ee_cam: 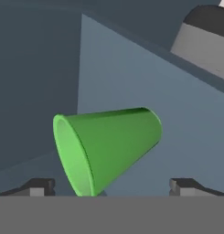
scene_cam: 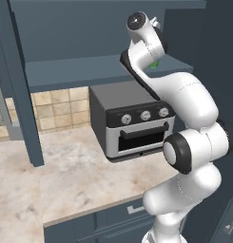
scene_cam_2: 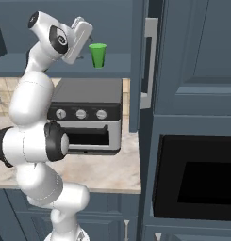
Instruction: There is a tray on the dining counter. Grab the cup, mug, and pitcher and place them on the tray. The pitcher may be placed next to the tray if it cannot fit the tray.
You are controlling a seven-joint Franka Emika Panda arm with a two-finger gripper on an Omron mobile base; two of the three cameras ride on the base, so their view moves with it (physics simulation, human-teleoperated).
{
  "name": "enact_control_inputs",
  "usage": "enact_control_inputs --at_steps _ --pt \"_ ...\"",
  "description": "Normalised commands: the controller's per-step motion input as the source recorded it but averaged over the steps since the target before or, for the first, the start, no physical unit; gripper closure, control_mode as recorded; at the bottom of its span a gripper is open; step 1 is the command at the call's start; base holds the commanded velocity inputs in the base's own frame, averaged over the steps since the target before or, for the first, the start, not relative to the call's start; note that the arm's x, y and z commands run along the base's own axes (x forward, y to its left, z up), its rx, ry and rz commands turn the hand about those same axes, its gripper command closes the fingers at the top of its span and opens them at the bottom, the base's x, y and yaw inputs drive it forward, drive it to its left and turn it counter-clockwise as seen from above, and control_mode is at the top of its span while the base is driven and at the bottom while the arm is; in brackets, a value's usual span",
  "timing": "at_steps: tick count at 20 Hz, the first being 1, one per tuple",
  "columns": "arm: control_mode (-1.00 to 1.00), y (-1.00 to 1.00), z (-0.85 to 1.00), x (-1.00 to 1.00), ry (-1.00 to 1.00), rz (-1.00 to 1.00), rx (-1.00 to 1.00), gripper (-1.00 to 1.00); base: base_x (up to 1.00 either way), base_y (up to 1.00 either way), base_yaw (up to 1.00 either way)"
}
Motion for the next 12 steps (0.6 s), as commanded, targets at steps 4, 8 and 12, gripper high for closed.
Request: enact_control_inputs --at_steps 4,8,12 --pt "-1.00 -0.18 -0.04 0.27 0.00 0.00 0.00 -1.00 0.00 0.00 0.00" --pt "-1.00 -0.11 -0.02 0.21 0.00 0.00 0.00 -1.00 0.00 0.00 0.00" --pt "-1.00 -0.07 -0.10 0.23 0.00 0.00 0.00 -1.00 0.00 0.00 0.00"
